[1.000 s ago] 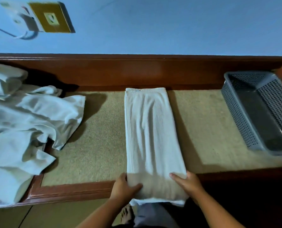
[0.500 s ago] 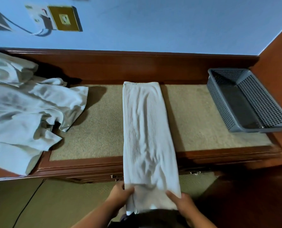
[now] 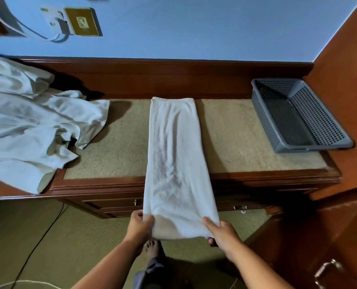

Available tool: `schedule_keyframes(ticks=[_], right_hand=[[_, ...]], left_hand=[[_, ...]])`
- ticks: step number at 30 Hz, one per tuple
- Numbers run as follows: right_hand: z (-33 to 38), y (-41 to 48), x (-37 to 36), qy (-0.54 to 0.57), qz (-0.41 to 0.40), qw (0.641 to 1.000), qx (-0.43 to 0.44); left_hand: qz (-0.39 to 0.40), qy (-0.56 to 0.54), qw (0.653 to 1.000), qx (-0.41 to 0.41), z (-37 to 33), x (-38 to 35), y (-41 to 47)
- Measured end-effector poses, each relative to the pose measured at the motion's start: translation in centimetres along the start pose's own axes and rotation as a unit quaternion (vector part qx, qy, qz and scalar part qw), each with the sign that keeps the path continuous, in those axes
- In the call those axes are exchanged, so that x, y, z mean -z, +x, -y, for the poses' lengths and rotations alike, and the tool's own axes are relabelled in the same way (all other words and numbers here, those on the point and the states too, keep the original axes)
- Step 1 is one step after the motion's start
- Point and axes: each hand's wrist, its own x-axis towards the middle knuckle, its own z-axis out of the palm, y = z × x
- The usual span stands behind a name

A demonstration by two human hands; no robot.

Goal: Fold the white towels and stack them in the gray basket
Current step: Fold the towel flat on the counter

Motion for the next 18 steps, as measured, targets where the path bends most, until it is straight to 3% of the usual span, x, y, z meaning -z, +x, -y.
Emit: schedule_keyframes(ticks=[3,9,18], right_hand=[[-1.5,-1.2,0.6,0.007,0.019,1.0,-0.01],[-4.3,-3.6,2.0,0.023,0.034,0.999,-0.032],[-7.1,-6.7,3.1,0.029,0.049,0.998,-0.014]], left_hand=[[-0.008,0.001,1.0,-0.016,1.5,0.0,-2.0],[0.025,0.049,0.987,-0.151,4.4,0.0,-5.8],[0.049,0.122,0.98,-0.147,6.7,0.1,-9.4]])
